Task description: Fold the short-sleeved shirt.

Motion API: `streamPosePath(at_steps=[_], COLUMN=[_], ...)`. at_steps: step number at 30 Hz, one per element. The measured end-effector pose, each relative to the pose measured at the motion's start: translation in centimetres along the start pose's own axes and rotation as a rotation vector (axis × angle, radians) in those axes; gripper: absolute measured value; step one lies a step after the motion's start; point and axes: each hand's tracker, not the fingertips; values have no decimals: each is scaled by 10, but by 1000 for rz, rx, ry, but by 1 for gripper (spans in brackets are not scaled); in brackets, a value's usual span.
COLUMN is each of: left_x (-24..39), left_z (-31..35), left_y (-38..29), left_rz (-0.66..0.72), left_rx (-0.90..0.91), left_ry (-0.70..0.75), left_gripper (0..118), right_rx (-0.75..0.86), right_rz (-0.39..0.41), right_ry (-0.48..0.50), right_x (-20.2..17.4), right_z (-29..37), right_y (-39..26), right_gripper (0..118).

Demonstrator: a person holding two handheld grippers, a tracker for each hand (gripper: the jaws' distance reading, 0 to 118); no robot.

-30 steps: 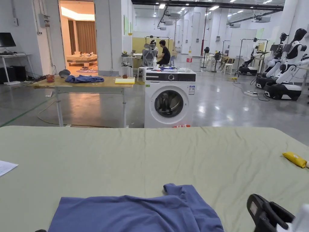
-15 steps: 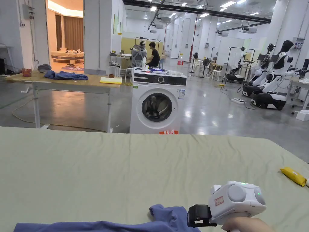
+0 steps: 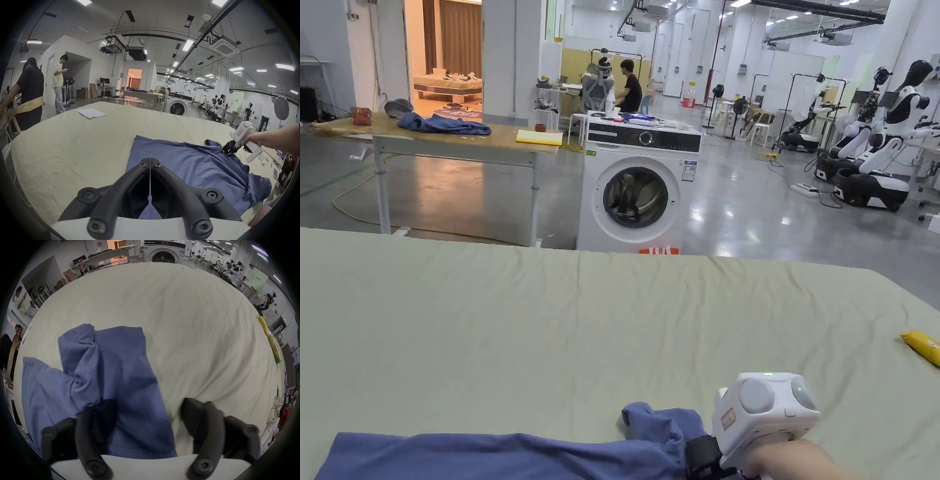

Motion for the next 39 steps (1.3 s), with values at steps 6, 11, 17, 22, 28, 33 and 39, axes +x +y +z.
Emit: streamPosePath(at_steps=[6, 11, 17, 22, 28, 33, 39], left_x=[-9, -32, -58, -60, -54, -43, -32], left_z=[-18, -102, -241, -323, -373, -345, -303], left_y=[27, 75, 110, 102, 61, 67, 67], left_rz=[17, 91, 37, -138, -234, -294, -370], left_rx=[-3, -264, -460, -519, -656, -548, -527], left_ry=[-36, -145, -187, -73, -38, -60, -139], left_gripper=[0, 0, 70, 101, 100, 80, 0], right_rx=[157, 277, 288, 273, 275, 276, 305], right_rz=[-28, -93, -83, -58, -30, -9, -44], right_ry=[61, 133, 178, 170, 189, 203, 221], right_x=[22, 38, 39, 27, 18, 10, 3], right_z=[27, 54, 60, 56, 65, 62, 58], right_y=[-25, -40, -48, -48, -45, -43, -47], right_gripper=[0, 0, 0, 0, 0, 0, 0])
